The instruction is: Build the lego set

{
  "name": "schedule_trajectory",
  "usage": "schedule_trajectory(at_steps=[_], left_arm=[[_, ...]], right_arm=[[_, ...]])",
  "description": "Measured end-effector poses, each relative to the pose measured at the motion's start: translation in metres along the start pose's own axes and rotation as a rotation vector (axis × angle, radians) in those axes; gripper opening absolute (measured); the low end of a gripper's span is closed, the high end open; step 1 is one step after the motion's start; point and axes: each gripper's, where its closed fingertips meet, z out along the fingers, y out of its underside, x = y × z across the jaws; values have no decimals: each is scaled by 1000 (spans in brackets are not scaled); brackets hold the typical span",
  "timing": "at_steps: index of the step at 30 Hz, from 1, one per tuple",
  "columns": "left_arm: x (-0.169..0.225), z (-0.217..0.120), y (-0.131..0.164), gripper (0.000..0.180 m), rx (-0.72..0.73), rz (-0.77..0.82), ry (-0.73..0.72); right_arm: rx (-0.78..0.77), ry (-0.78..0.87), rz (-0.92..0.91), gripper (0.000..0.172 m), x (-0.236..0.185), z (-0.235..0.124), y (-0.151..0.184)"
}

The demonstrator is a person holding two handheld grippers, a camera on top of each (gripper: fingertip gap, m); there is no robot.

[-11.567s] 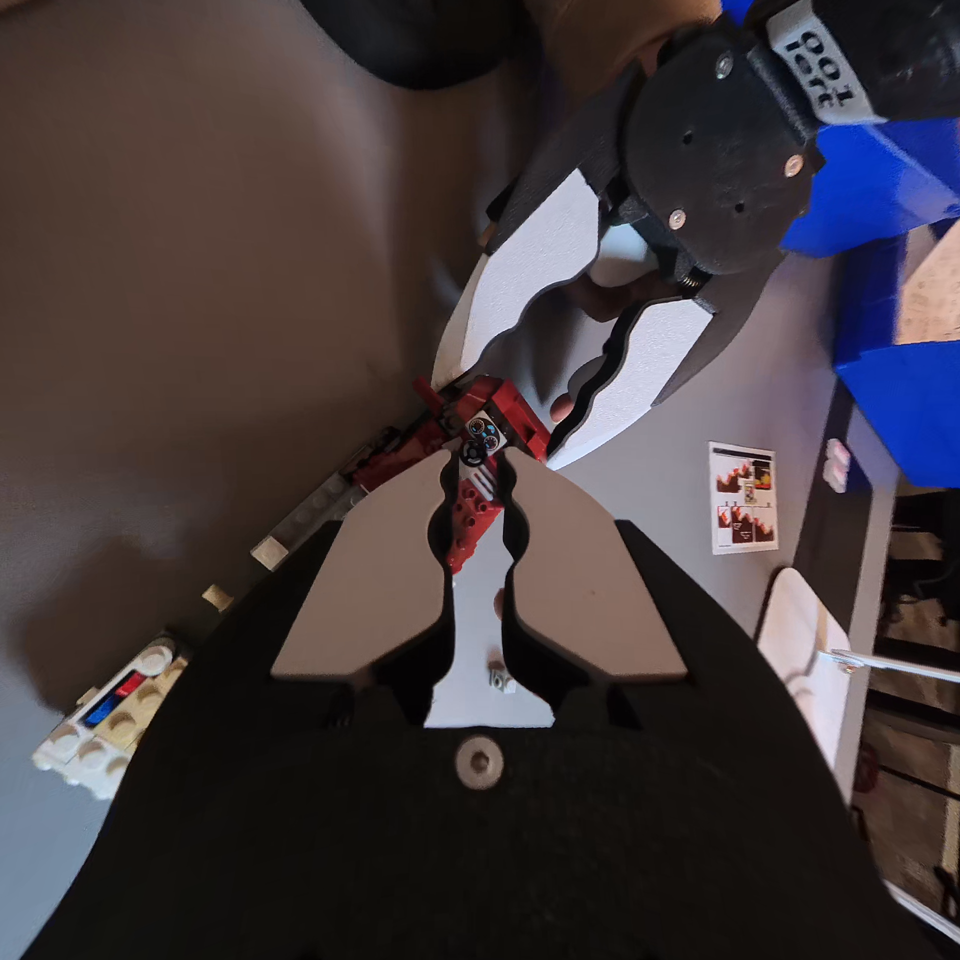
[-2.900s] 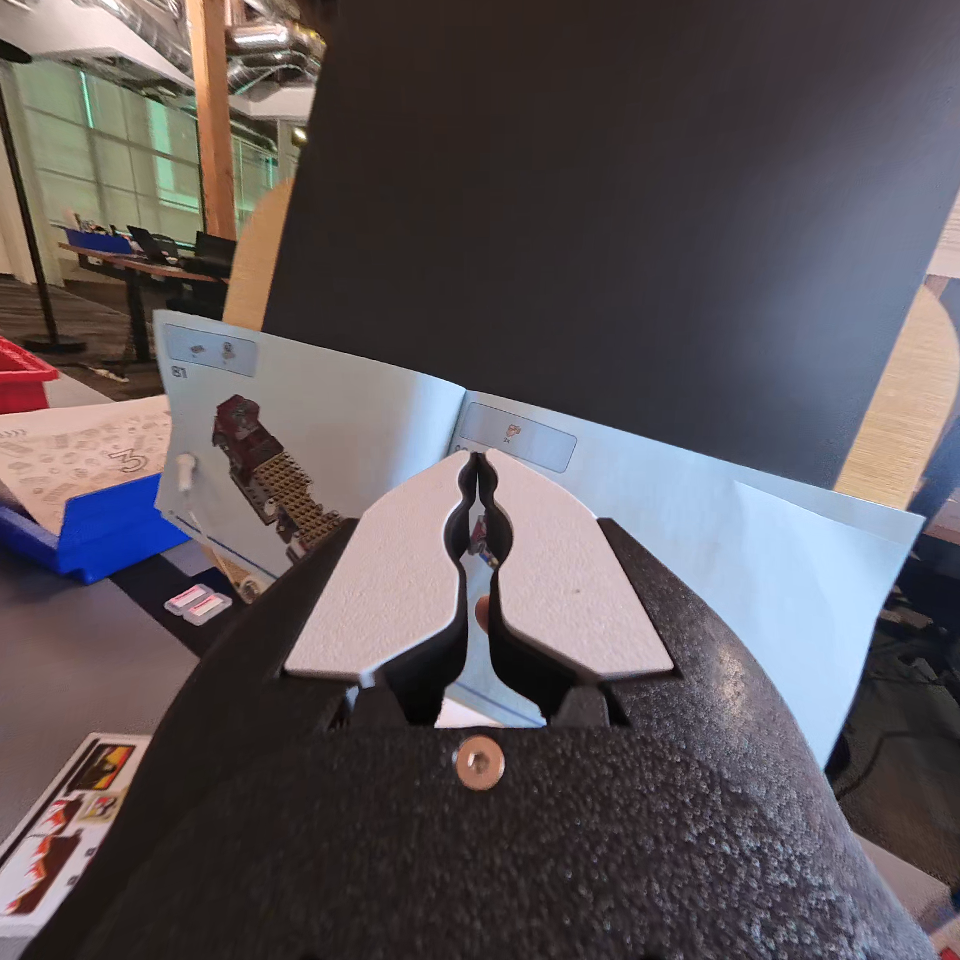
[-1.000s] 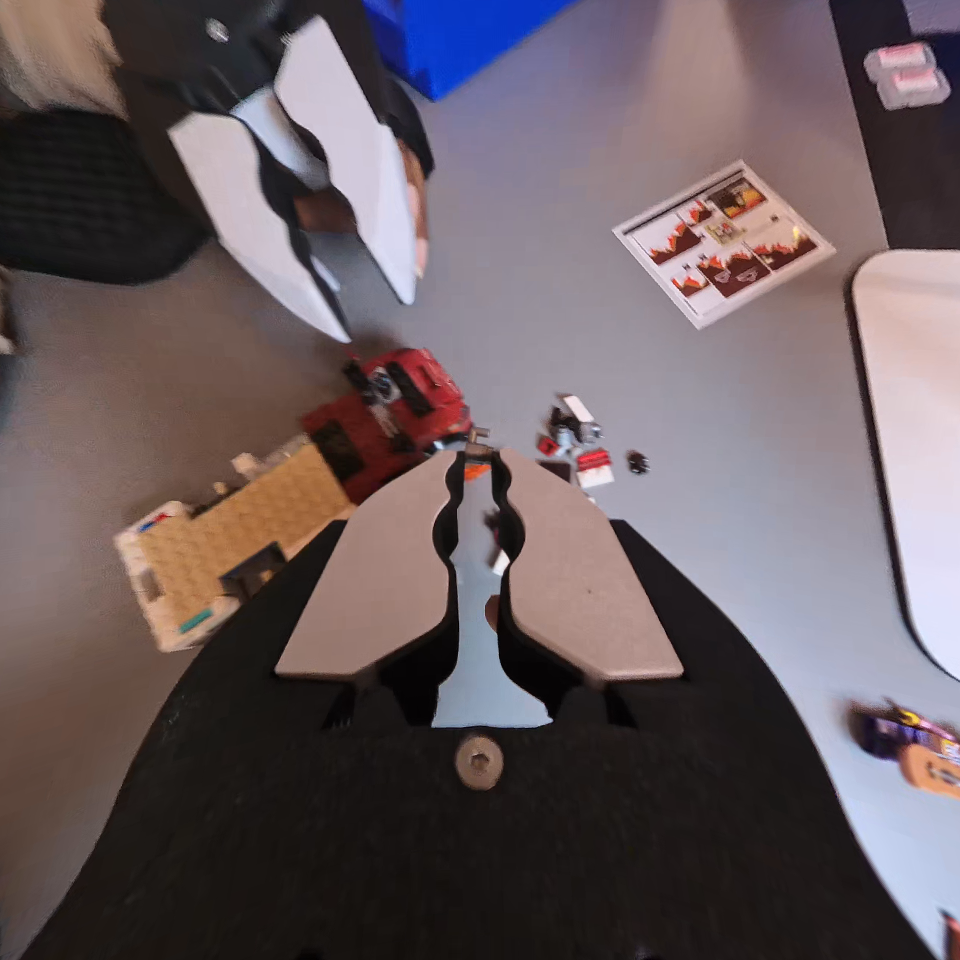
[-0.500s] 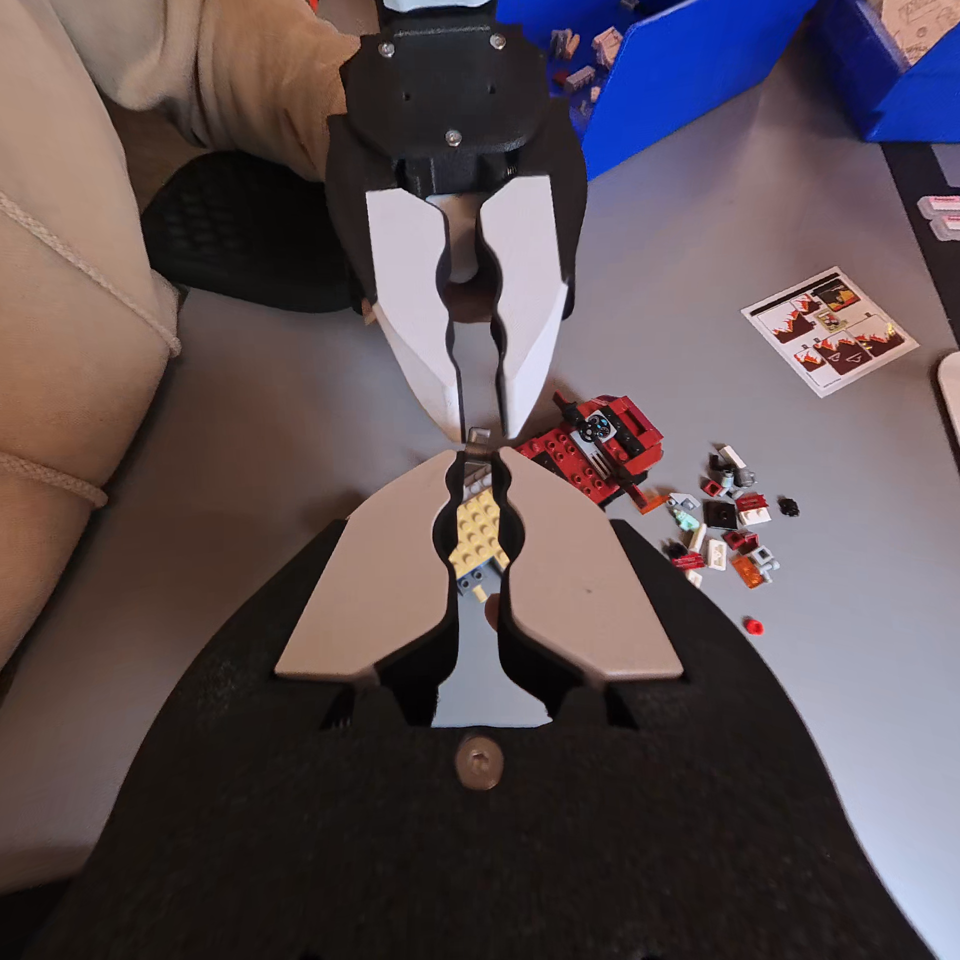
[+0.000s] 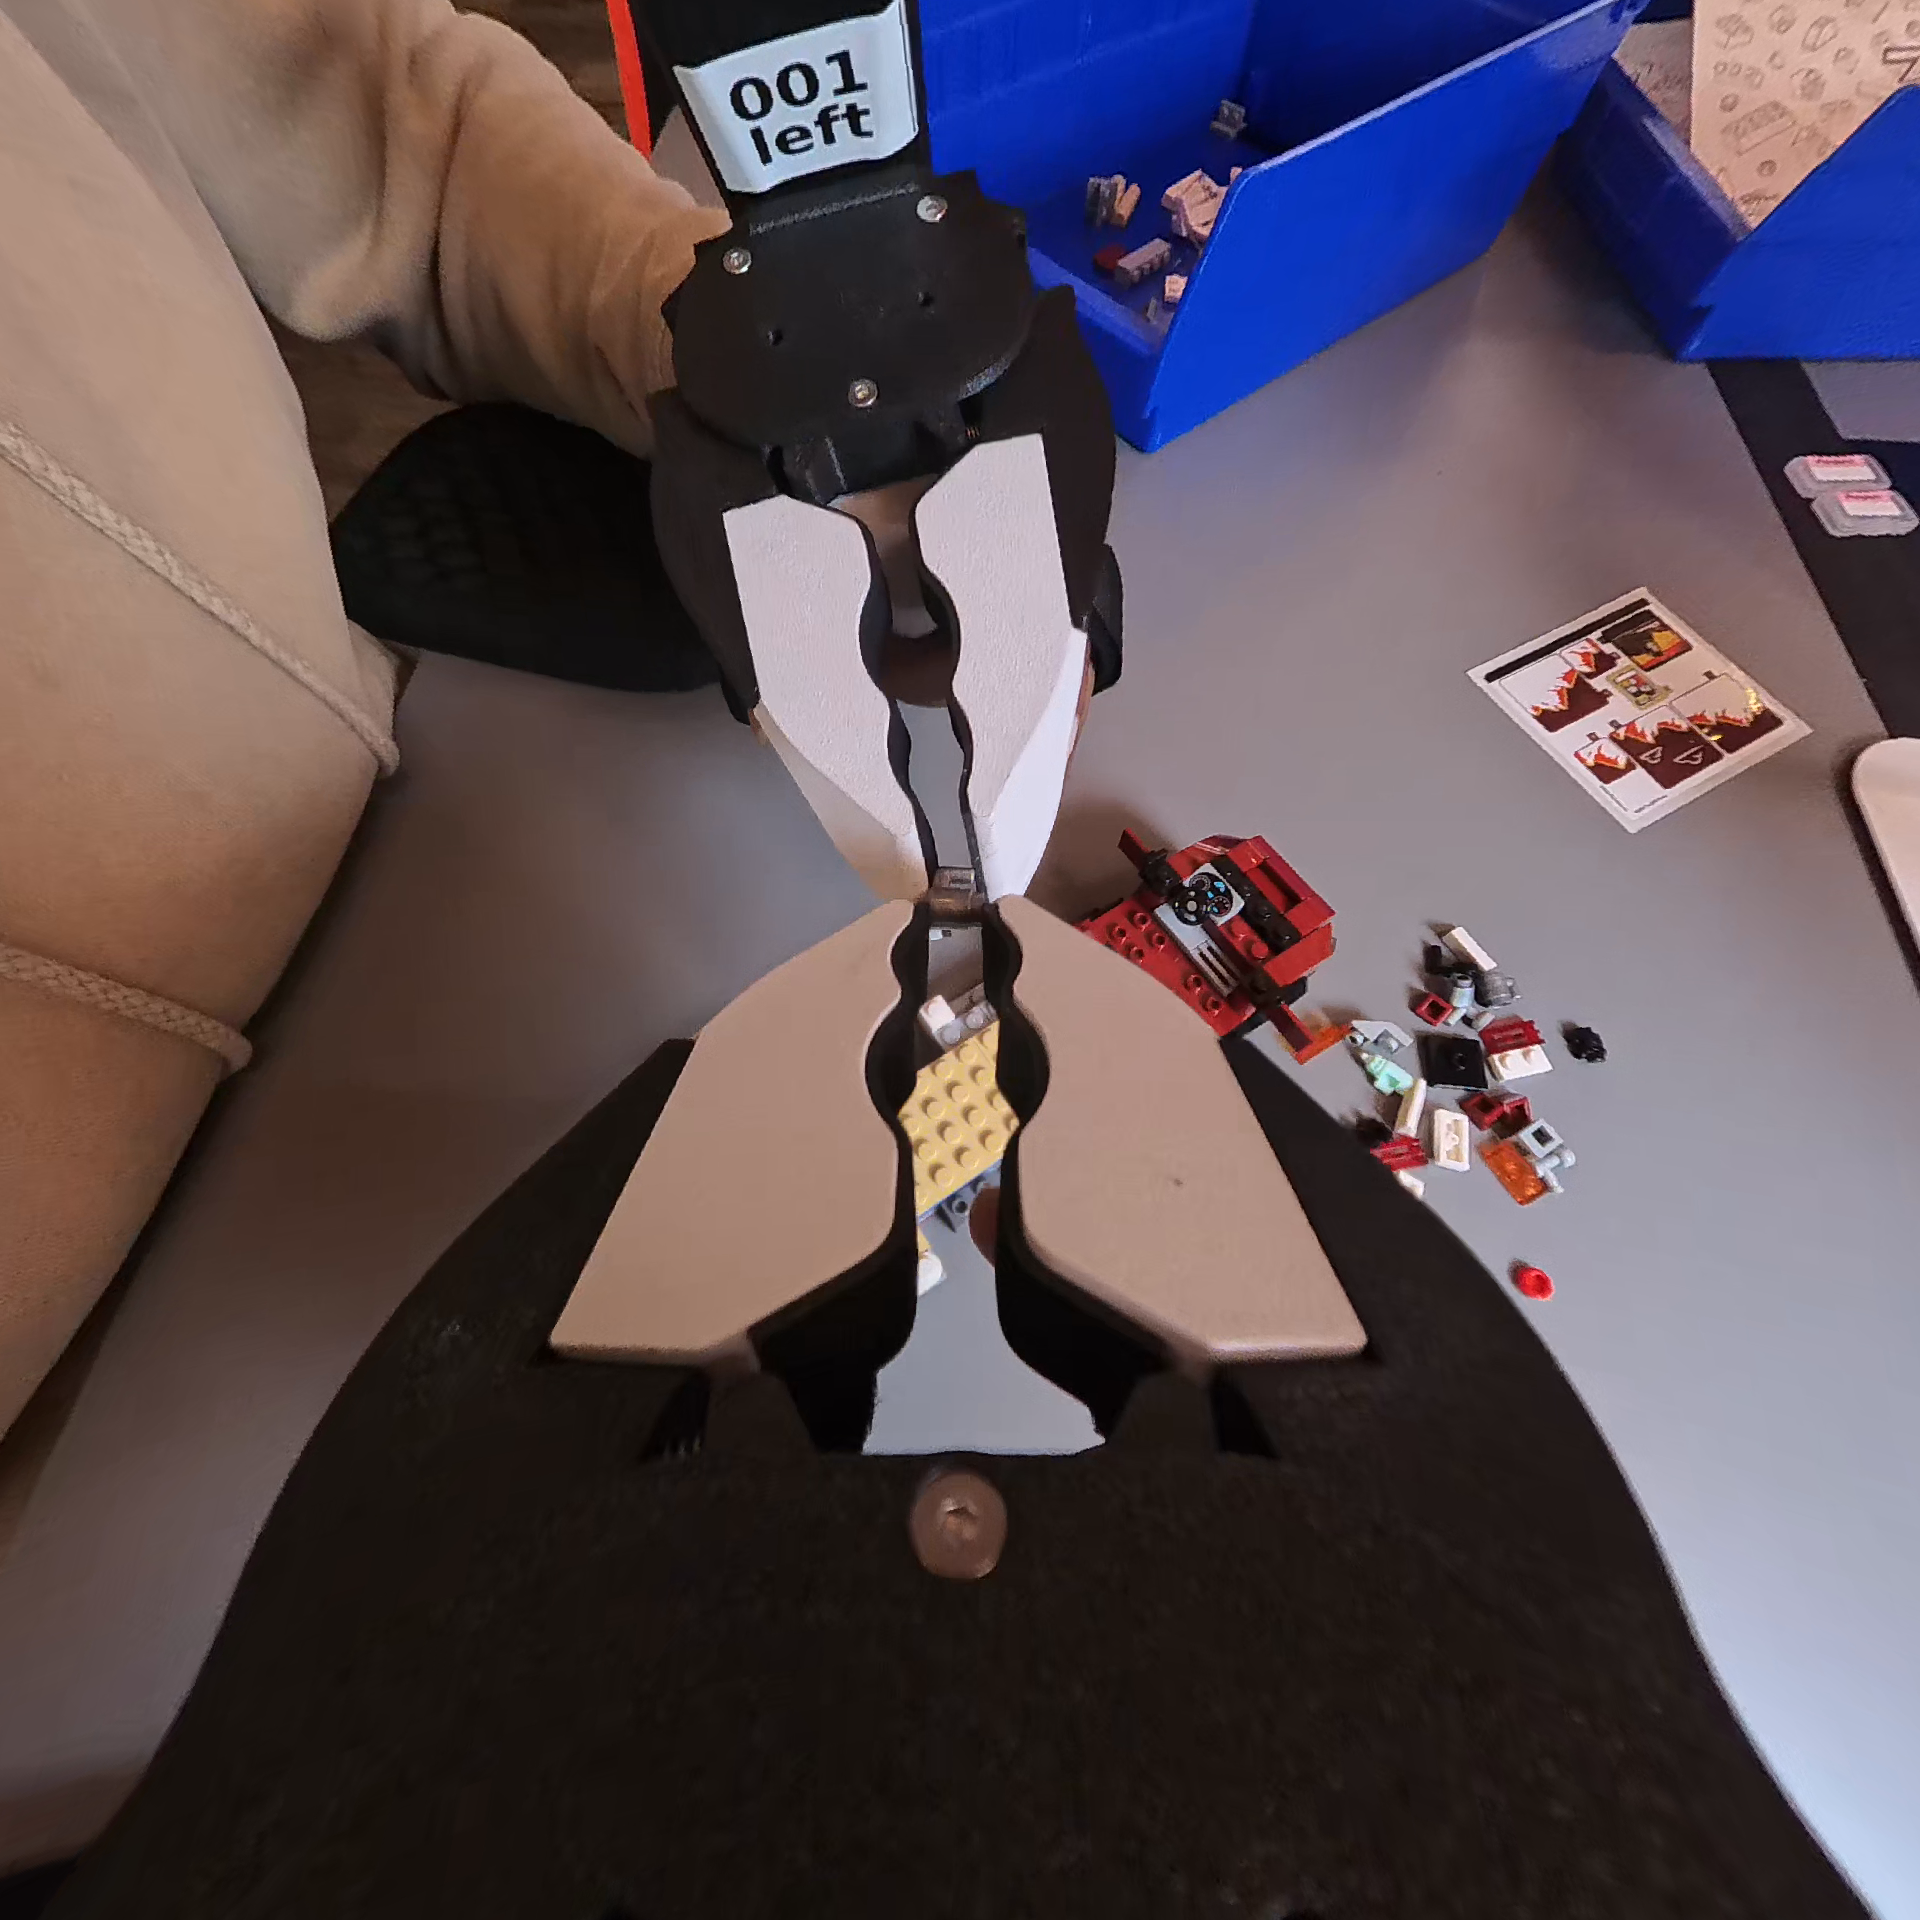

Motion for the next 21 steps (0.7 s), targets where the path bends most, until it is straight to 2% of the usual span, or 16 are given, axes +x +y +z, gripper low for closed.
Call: schedule_trajectory(at_steps=[8, 14, 18, 21], left_arm=[[-5, -3, -7, 7, 58, -12, -24], [-9, -5, -12, 0, 88, 6, -75], [-11, -8, -17, 0, 111, -13, -93], [-11, -8, -14, 0, 110, -18, -80]], right_arm=[[64, -12, 7, 10, 4, -3, -11], [232, 29, 80, 10, 11, -4, -29], [288, 40, 101, 9, 8, -1, -30], [319, 15, 135, 0, 5, -1, -30]])
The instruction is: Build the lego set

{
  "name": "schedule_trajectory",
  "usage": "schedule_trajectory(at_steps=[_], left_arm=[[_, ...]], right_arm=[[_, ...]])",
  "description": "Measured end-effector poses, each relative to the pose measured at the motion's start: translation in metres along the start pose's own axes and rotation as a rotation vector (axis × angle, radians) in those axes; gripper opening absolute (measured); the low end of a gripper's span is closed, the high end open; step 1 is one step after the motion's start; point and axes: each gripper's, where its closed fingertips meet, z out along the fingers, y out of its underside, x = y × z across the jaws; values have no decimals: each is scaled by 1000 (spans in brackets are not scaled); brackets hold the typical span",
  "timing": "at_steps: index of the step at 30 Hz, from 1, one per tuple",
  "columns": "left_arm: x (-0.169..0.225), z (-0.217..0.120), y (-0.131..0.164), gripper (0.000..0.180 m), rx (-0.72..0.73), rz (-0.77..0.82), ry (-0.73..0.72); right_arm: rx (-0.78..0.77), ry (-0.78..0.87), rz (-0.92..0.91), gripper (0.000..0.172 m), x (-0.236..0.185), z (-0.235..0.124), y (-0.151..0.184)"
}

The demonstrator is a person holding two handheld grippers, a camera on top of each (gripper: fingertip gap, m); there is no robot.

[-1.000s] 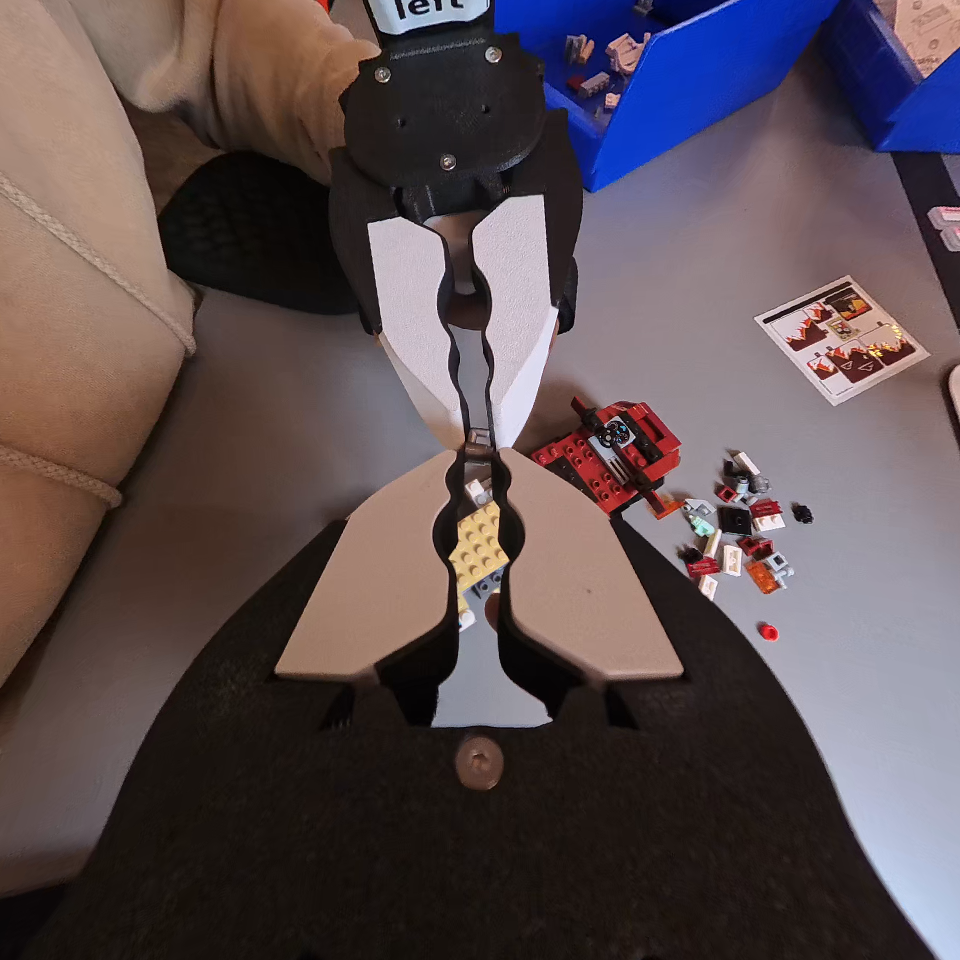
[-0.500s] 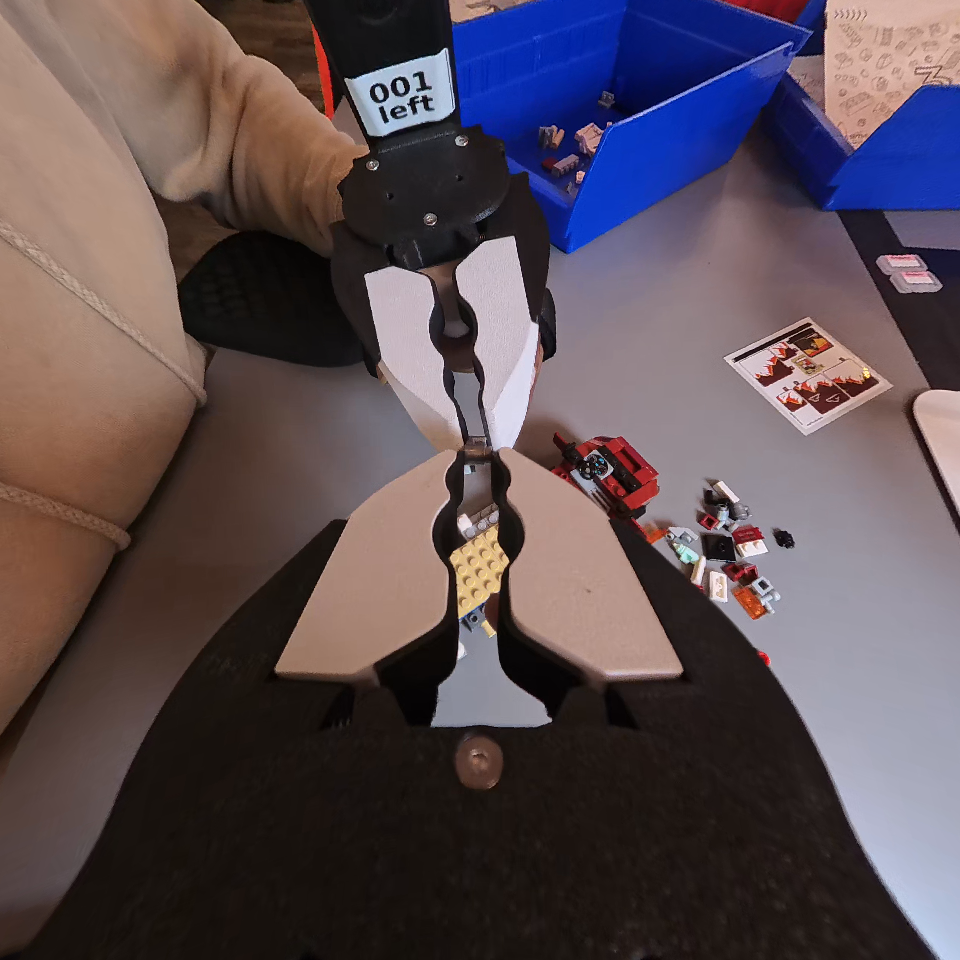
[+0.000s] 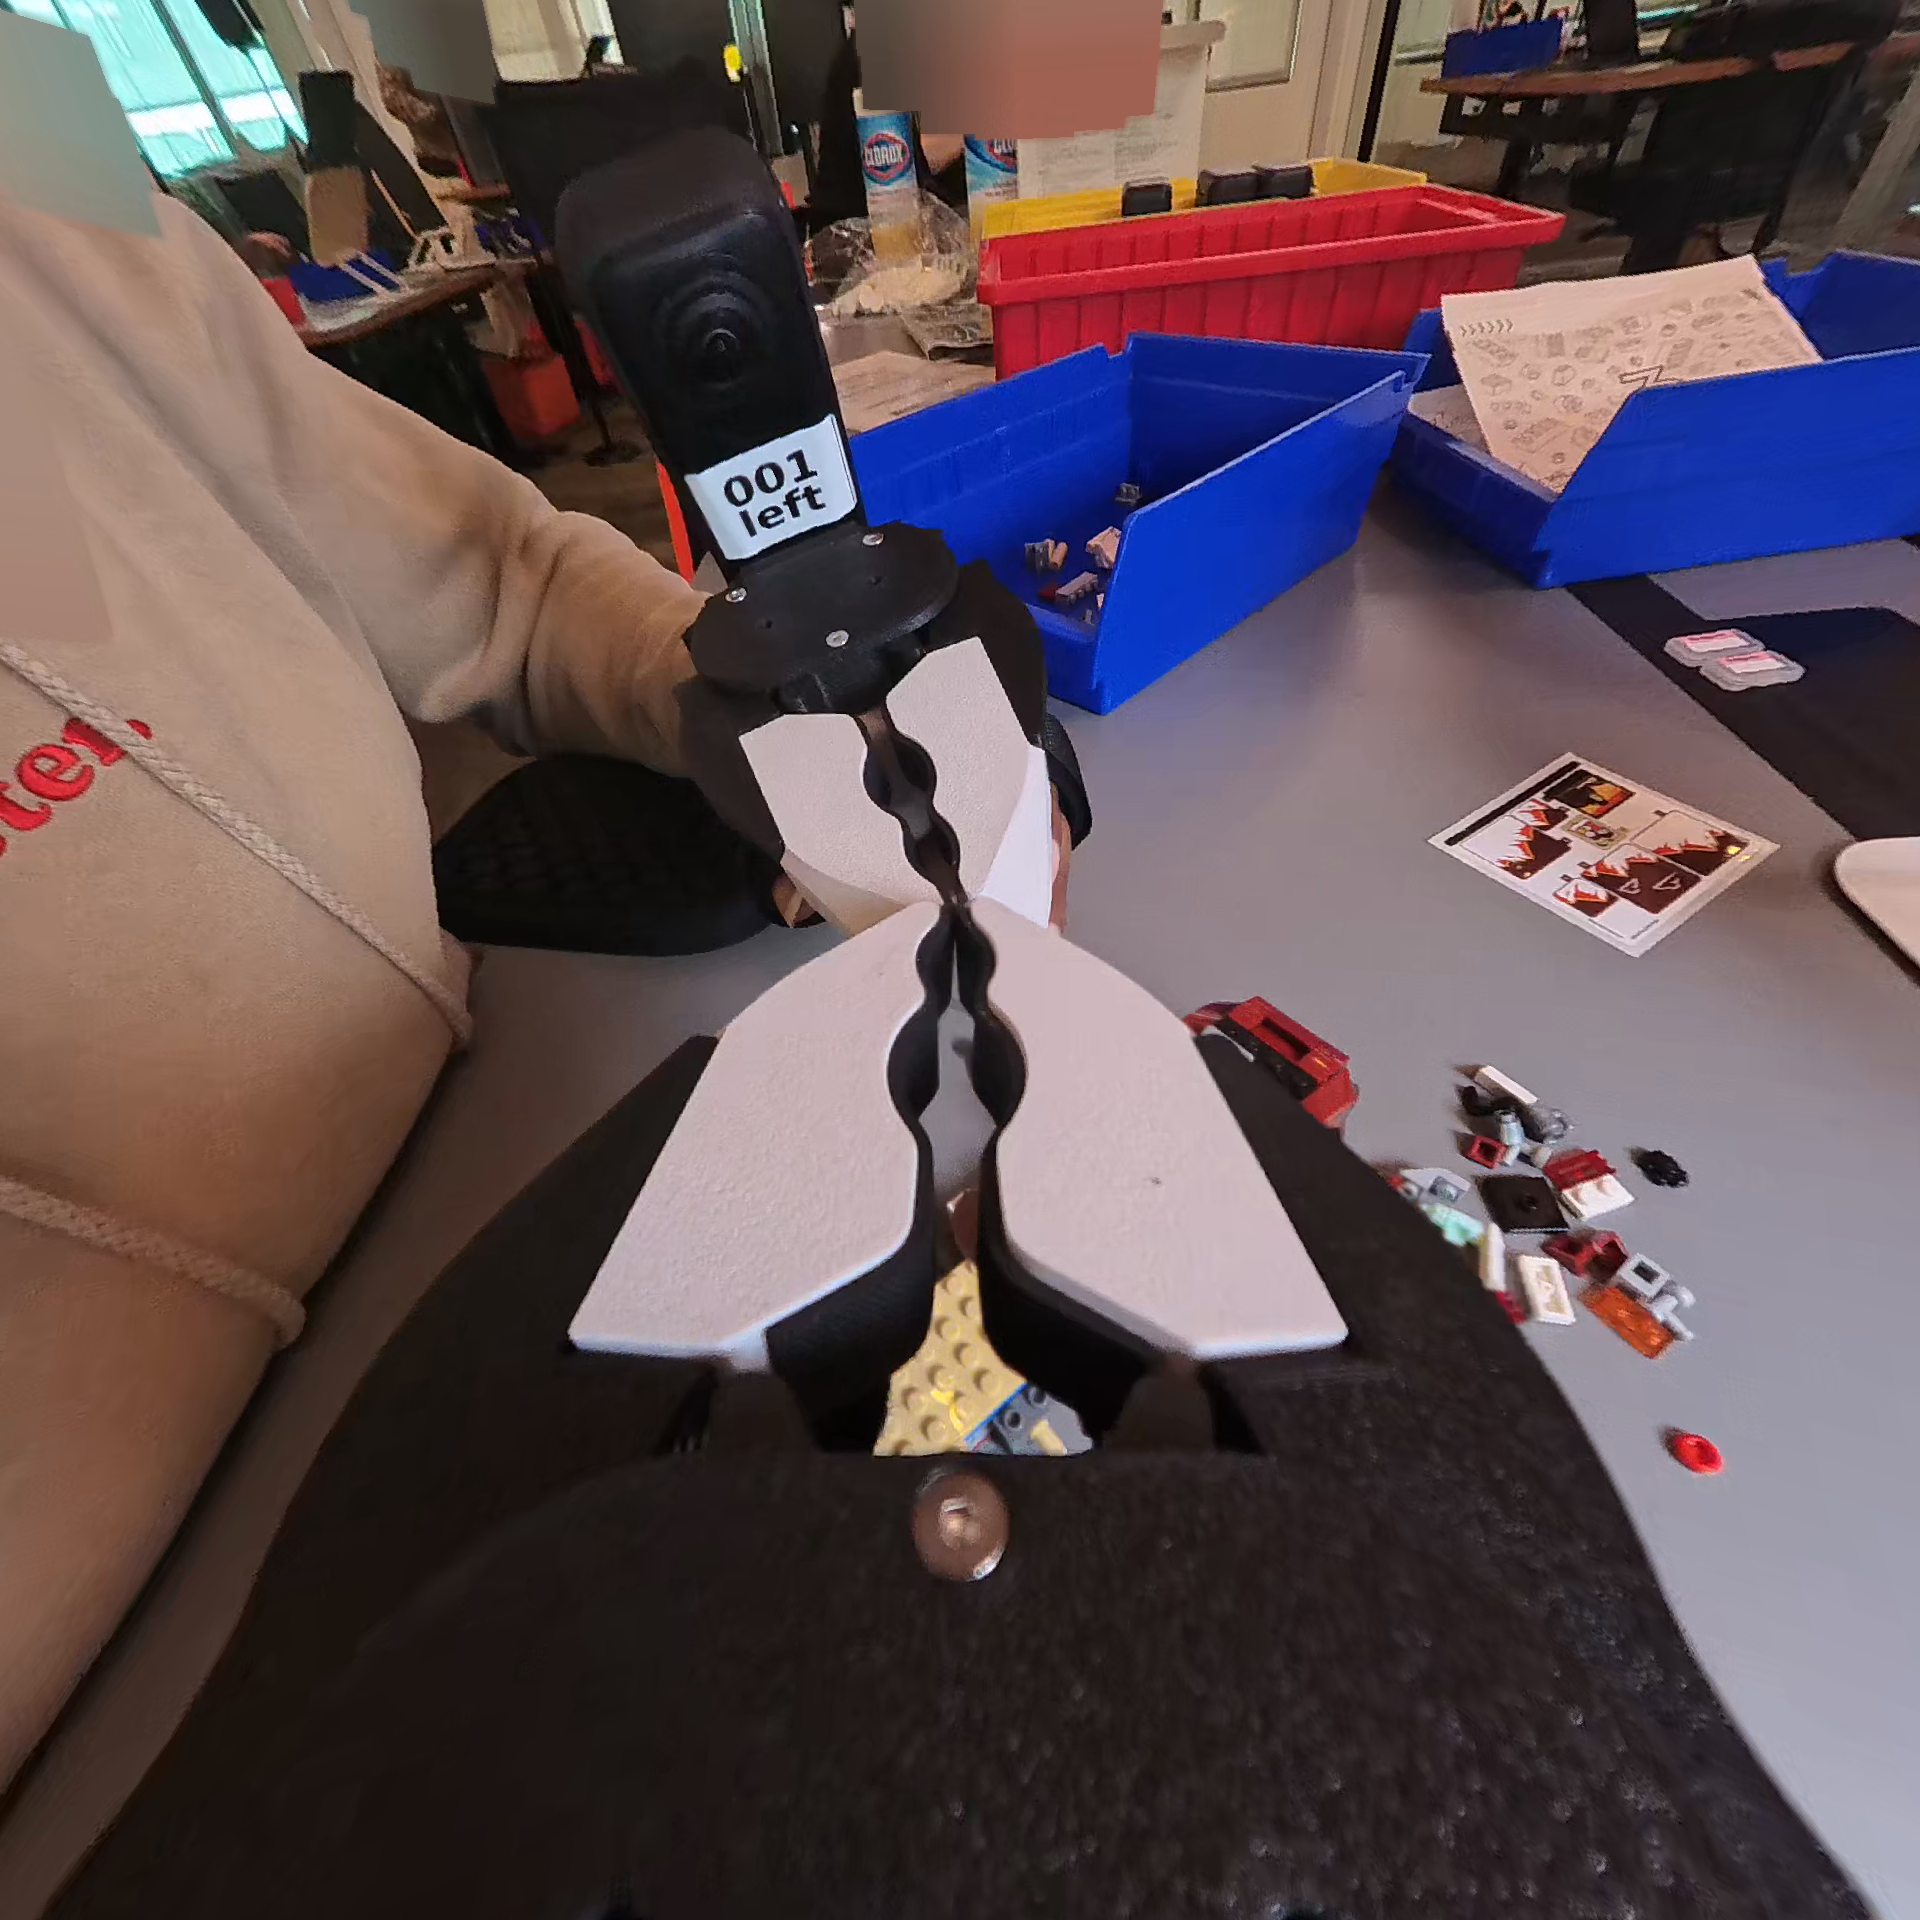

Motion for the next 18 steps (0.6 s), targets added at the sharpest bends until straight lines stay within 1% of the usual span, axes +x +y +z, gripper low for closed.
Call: schedule_trajectory(at_steps=[5, 8, 11, 14, 16, 18], left_arm=[[-5, -2, 3, 0, -8, -14, -10], [-13, -5, 6, 0, -17, -15, -39], [-18, -7, 9, 1, -25, -22, -57], [-20, -6, 14, 3, -39, -16, -61], [-18, -5, 18, 5, -50, -14, -52], [-17, -3, 22, 5, -62, -16, -47]], right_arm=[[11, 14, 48, 1, 7, -9, 4], [-32, 82, 46, 5, 18, -26, 11], [-156, 227, -13, 7, 35, -55, 31], [-308, 348, -21, 9, 48, -93, 60], [-430, 347, 13, 9, 42, -116, 88], [-544, 282, 71, 11, 22, -130, 116]])
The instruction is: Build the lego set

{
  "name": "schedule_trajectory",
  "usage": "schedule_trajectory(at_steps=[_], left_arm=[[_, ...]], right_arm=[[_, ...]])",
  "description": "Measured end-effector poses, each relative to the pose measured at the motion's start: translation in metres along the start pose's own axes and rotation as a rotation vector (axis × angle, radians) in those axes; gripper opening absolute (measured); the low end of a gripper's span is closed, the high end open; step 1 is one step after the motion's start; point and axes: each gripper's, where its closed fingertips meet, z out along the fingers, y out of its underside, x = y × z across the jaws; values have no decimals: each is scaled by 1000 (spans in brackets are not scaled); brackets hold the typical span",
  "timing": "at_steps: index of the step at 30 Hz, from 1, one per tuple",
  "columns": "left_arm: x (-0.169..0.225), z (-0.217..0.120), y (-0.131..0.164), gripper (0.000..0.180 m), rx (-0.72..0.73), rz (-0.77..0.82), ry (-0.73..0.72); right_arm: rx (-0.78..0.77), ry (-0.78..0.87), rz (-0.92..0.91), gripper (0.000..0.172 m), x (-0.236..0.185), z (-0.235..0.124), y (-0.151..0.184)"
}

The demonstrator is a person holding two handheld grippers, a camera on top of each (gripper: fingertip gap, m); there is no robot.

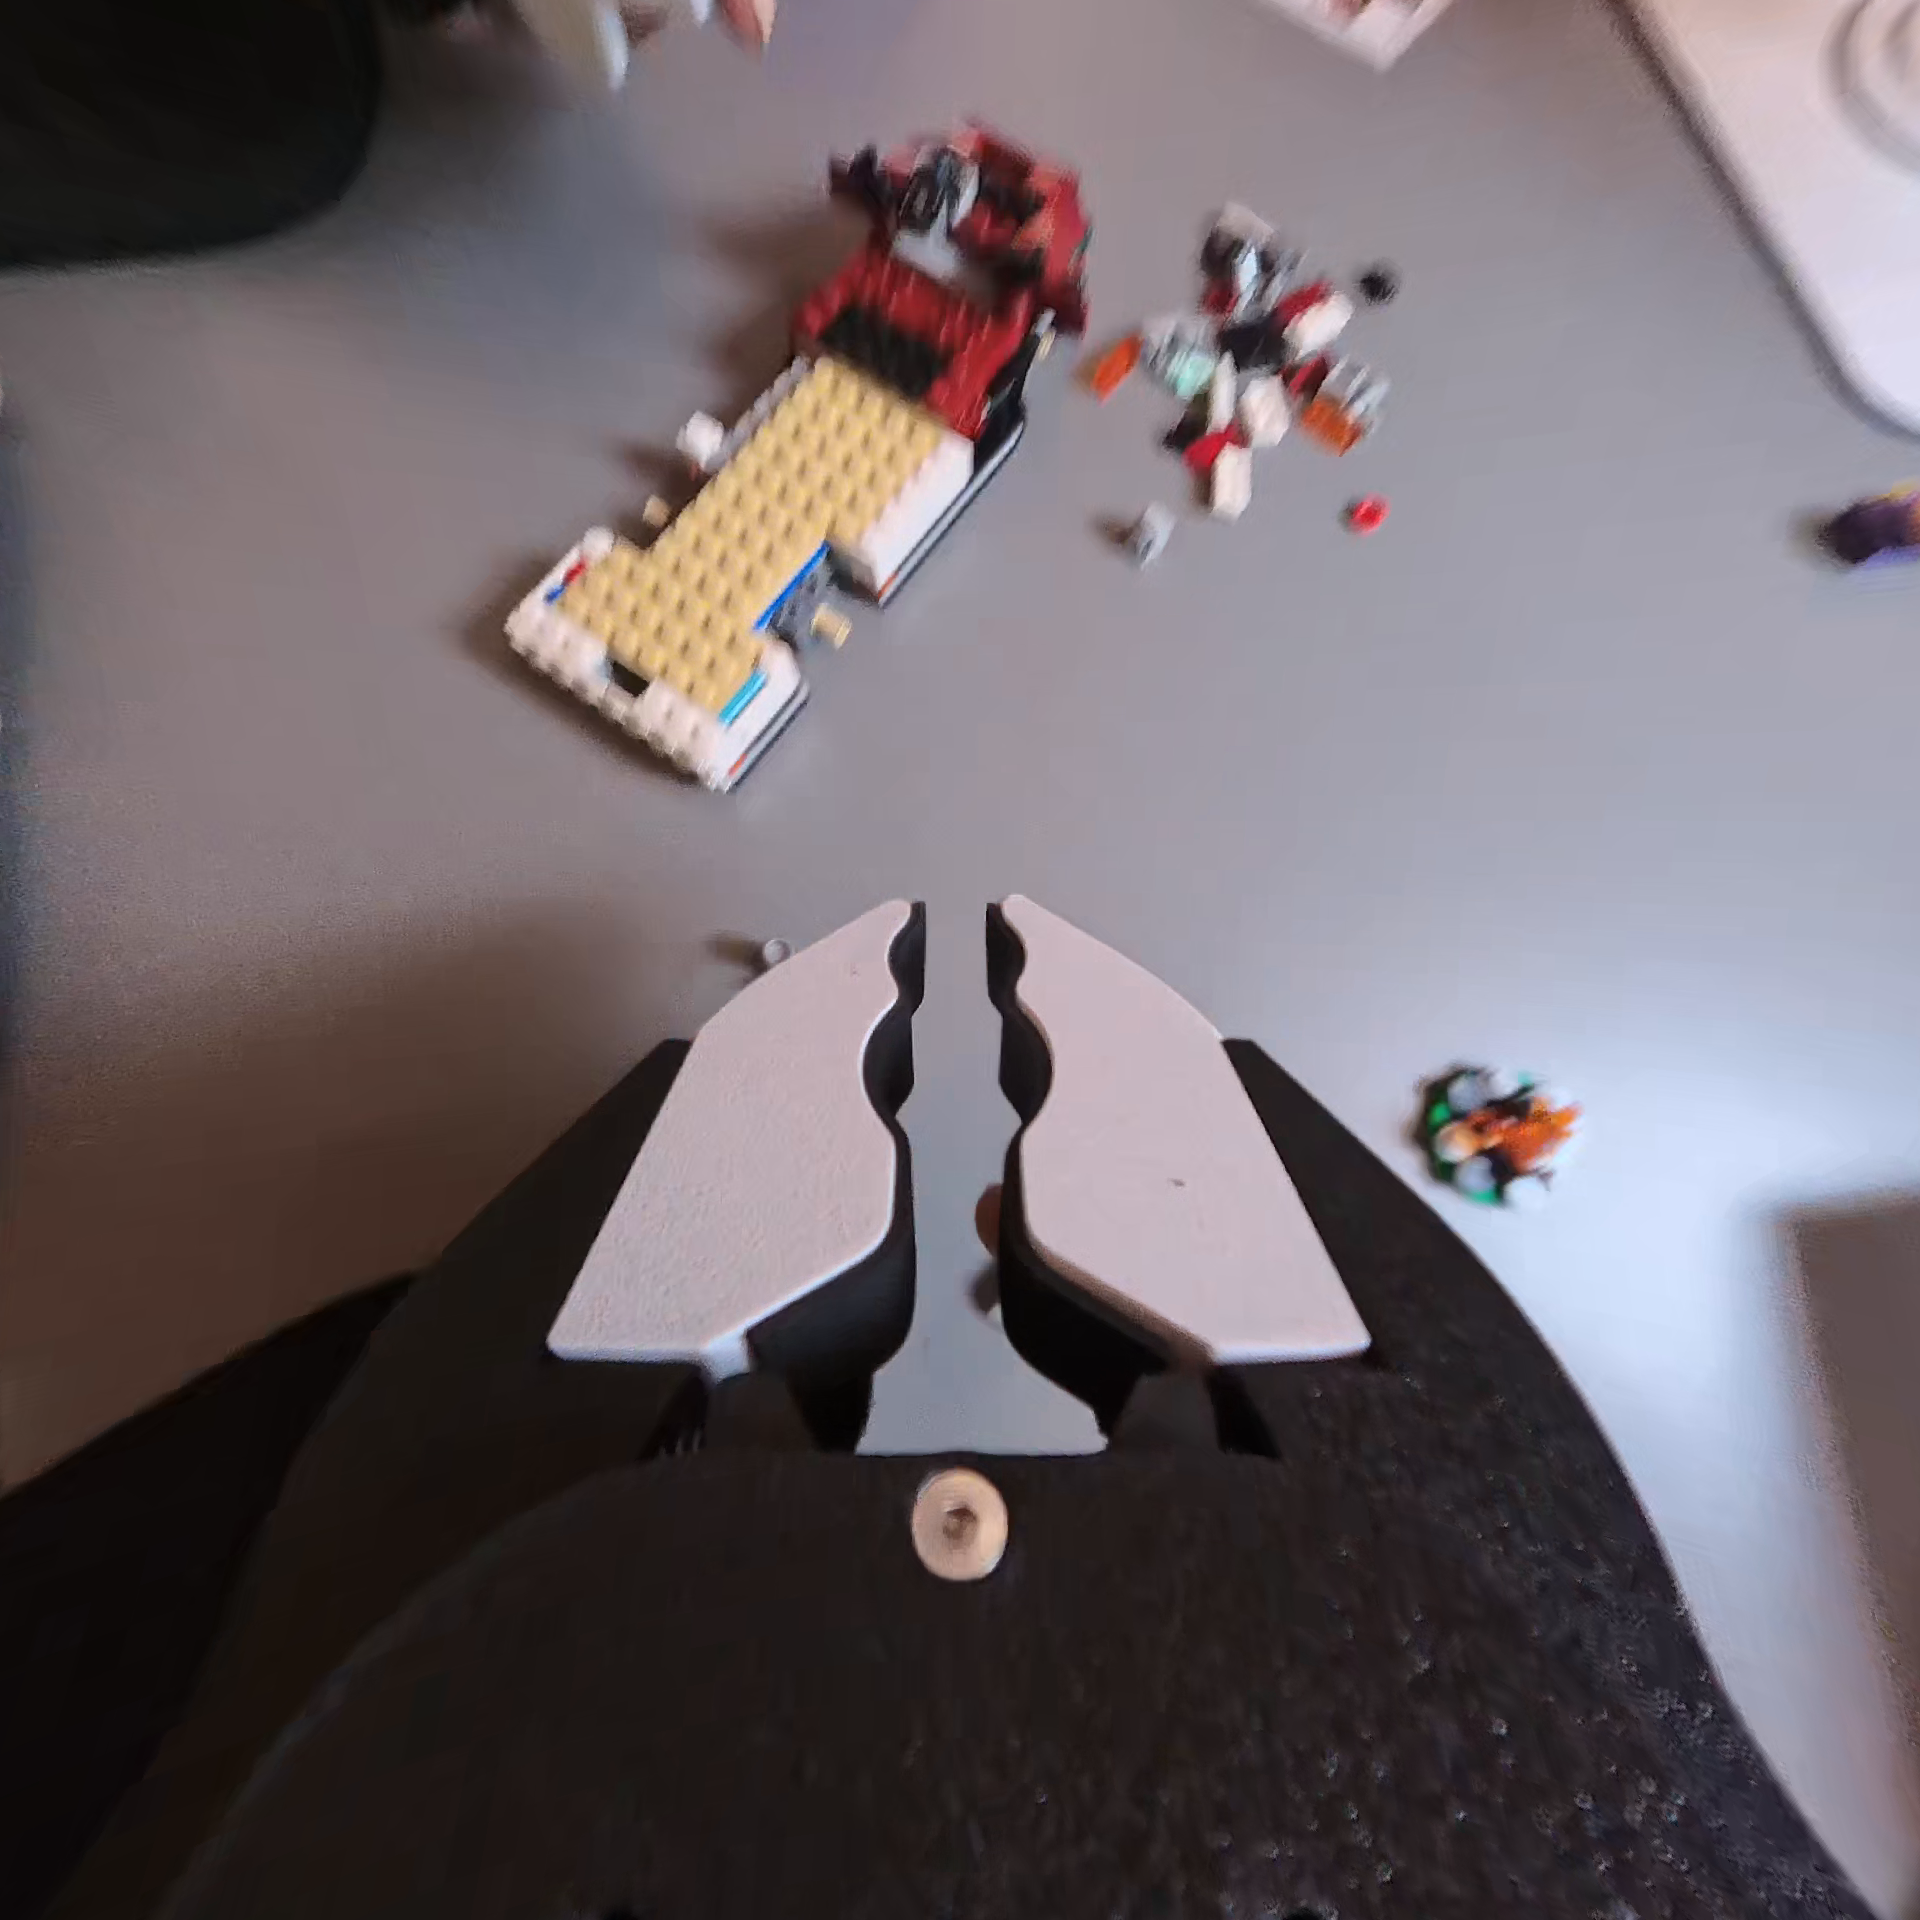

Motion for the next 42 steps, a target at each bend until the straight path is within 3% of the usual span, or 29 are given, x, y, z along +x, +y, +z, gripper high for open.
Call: schedule_trajectory(at_steps=[3, 7, 42], left_arm=[[1, 2, 6, 6, -16, -7, 12], [2, 4, 11, 5, -31, -14, 22], [12, 6, 15, 4, -50, 11, 57]], right_arm=[[-106, -76, -7, 17, -29, 5, 32], [-155, -102, -40, 20, -48, 14, 45], [-235, -22, -167, 0, -25, 37, 33]])
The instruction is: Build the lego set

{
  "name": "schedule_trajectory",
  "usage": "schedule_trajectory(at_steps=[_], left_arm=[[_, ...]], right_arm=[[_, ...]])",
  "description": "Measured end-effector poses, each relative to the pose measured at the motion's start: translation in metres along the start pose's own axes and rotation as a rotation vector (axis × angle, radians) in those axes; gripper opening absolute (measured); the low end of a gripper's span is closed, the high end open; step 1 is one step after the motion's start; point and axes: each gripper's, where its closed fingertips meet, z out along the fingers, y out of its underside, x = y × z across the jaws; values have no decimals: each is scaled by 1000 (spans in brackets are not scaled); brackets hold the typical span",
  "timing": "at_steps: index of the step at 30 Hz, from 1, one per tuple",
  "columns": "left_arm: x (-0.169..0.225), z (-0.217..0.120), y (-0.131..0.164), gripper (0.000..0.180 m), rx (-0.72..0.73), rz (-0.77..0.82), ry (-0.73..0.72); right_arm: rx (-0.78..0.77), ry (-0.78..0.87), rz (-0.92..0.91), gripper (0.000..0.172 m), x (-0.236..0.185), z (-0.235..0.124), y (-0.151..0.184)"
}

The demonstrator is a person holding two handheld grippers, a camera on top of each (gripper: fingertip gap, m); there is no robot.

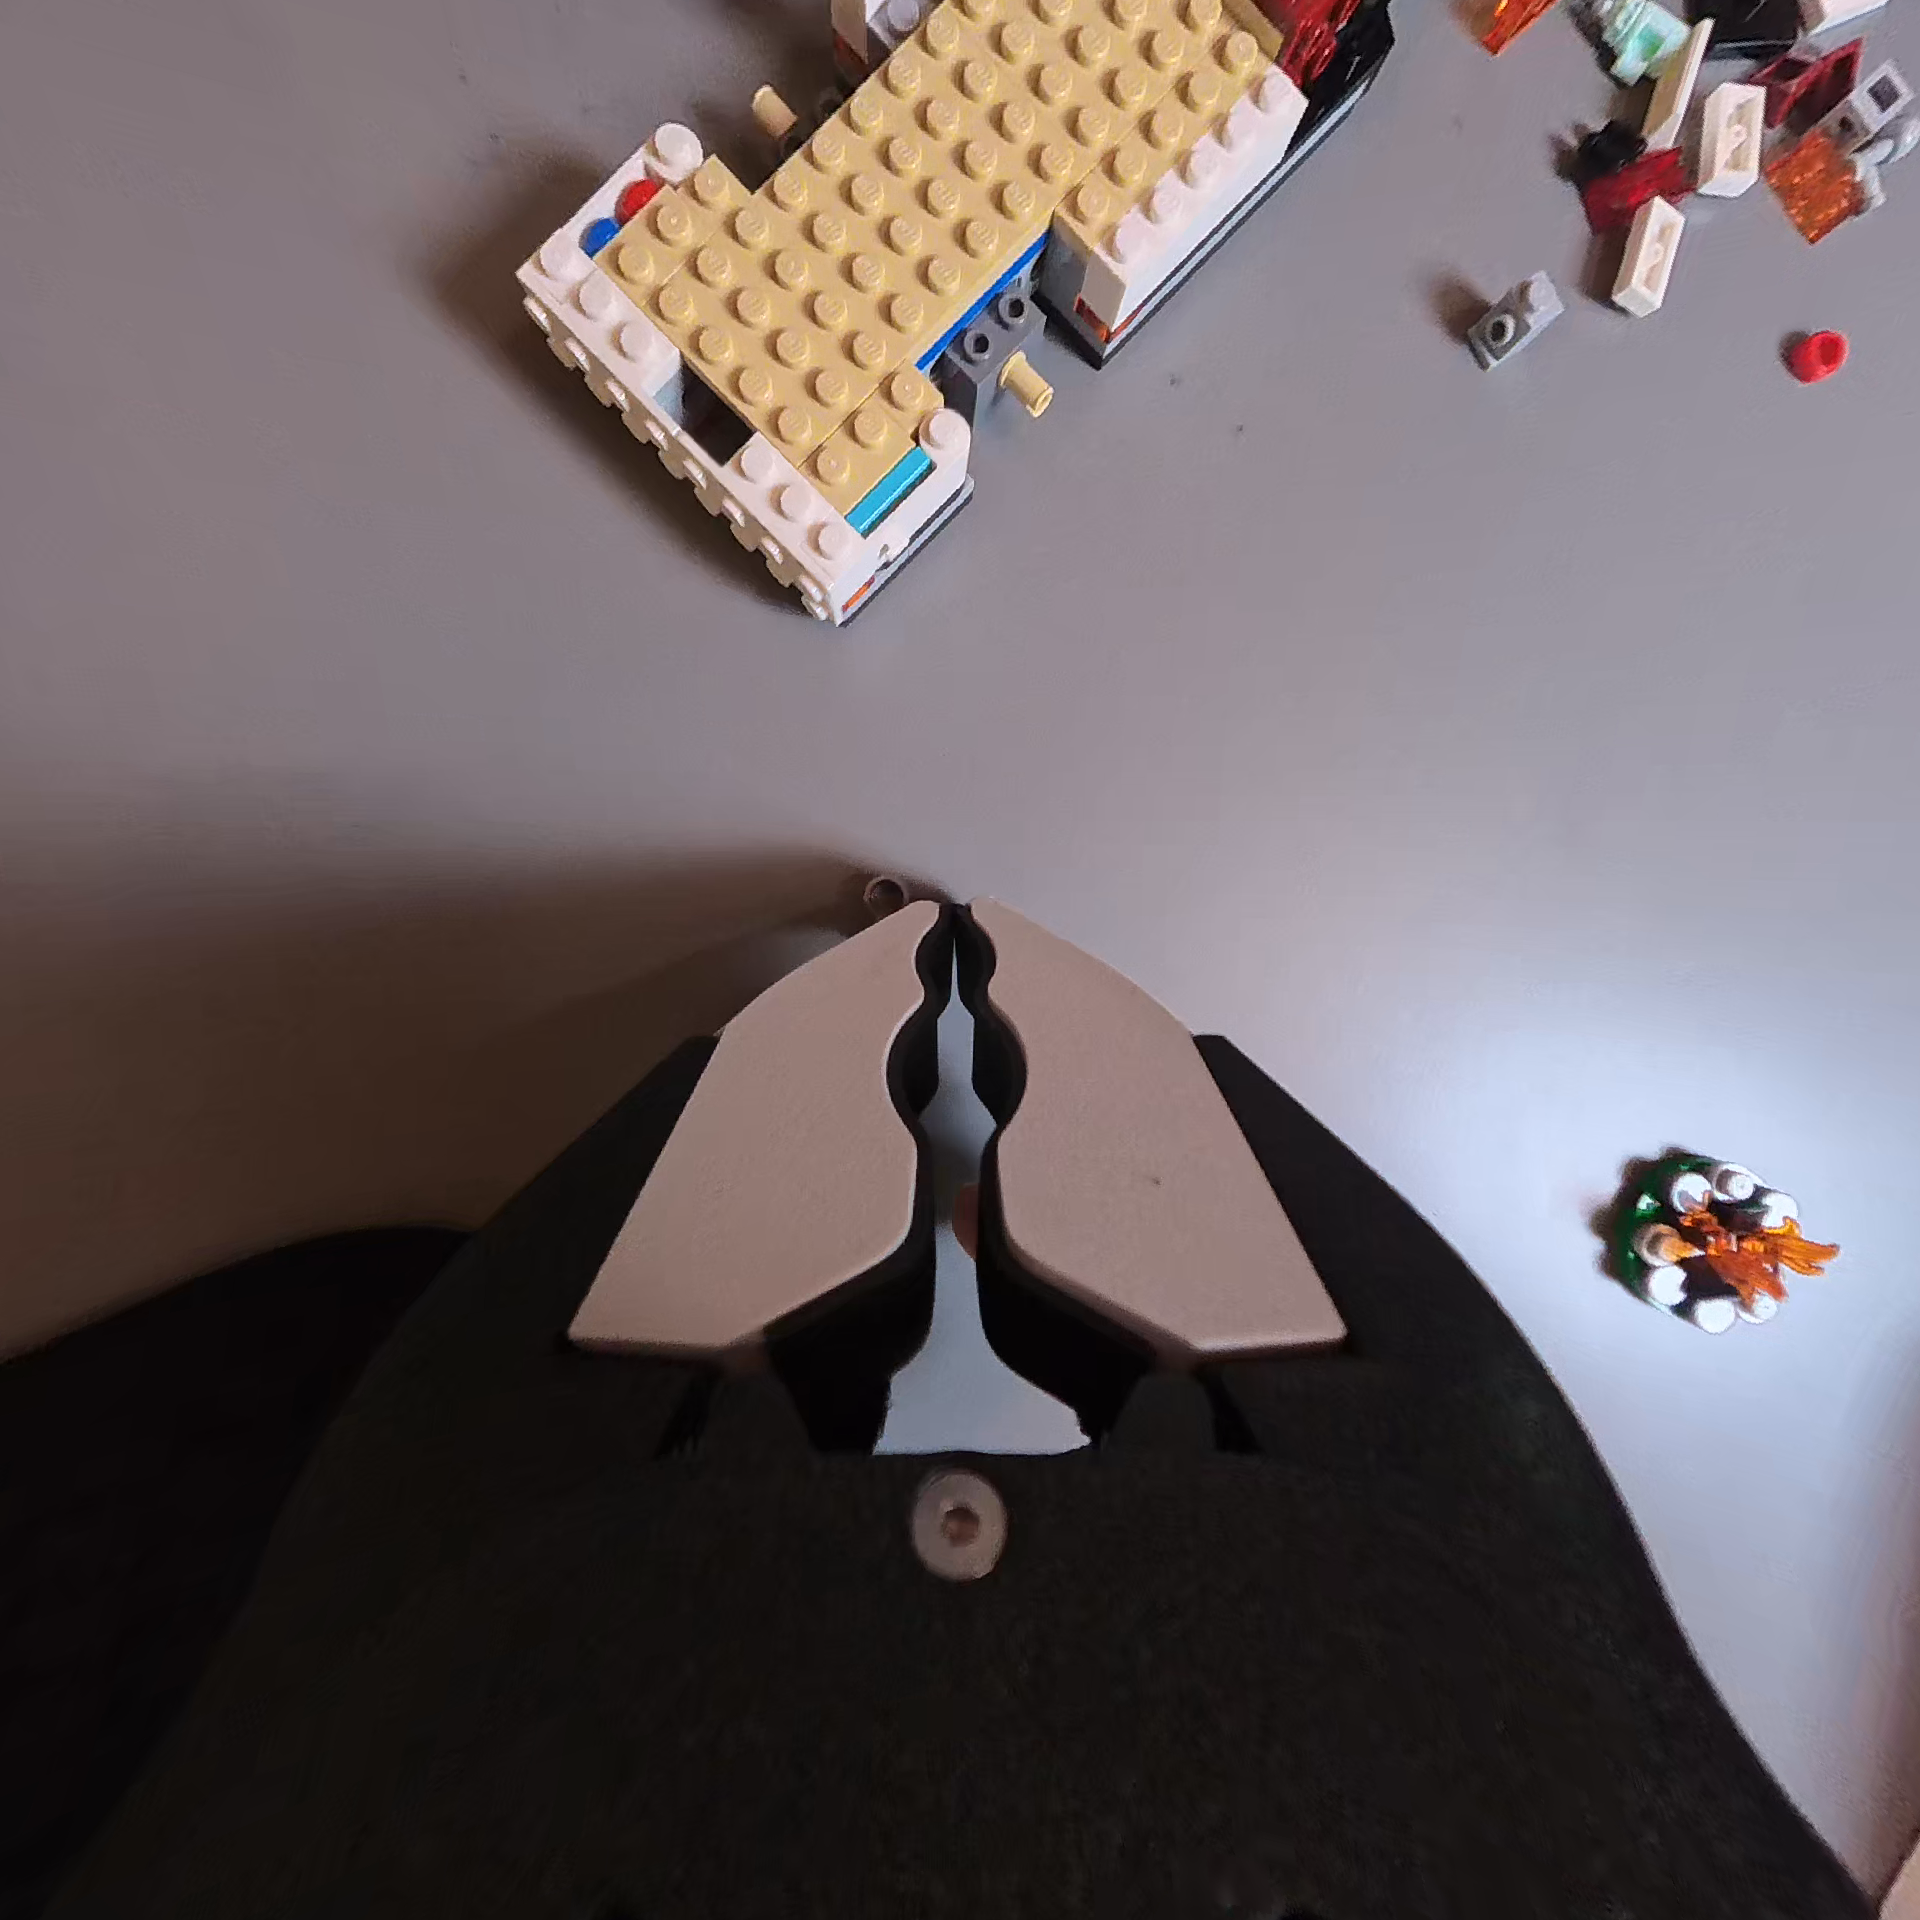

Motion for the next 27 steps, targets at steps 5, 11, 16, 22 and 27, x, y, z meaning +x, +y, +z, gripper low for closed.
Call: schedule_trajectory(at_steps=[5, 11, 16, 22, 27], left_arm=[[0, 0, 0, 4, 1, -4, 3], [-6, -2, 2, 5, -6, -4, -19], [-31, -13, -2, 16, 9, -33, -92], [-63, -23, 28, 45, -111, -200, -91], [-67, -22, 51, 62, -217, -297, -50]], right_arm=[[45, -19, 43, 2, -3, -10, -1], [51, -42, 67, 9, -13, -8, -1], [56, -38, 79, 3, -12, -3, -1], [131, 10, 91, 3, -4, -11, -13], [208, 50, 109, 3, 3, -18, -24]])
